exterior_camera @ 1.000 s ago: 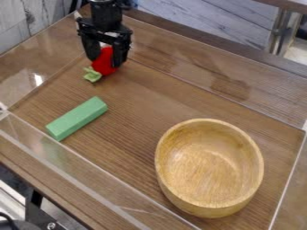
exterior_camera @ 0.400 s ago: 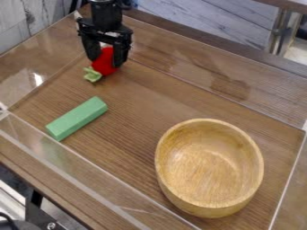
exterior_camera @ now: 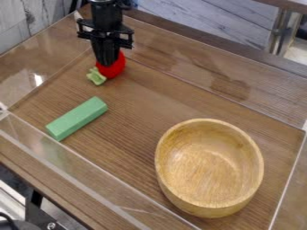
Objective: Move the red fruit to the right
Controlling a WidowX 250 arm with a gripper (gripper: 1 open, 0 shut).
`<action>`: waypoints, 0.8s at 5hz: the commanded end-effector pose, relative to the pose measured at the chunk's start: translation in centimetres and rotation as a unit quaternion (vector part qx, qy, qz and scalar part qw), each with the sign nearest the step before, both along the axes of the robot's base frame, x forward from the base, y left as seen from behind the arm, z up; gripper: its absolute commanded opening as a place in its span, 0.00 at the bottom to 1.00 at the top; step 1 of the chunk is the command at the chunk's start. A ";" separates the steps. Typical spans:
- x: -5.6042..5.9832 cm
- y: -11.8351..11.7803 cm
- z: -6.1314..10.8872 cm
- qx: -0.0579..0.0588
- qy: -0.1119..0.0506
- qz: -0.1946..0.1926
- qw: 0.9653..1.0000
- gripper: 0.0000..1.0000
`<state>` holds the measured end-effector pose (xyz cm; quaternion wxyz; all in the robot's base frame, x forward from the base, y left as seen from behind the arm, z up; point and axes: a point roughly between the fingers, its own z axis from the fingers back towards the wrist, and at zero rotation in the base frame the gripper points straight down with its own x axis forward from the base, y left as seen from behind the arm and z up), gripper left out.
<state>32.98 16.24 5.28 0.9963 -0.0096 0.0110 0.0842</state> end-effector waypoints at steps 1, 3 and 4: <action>0.1 -0.3 5.3 0.017 -0.056 0.006 0.998 0.00; -1.9 -6.0 7.8 -0.004 -0.072 -0.036 0.997 0.00; -3.2 -9.9 7.7 -0.016 -0.069 -0.082 0.994 0.00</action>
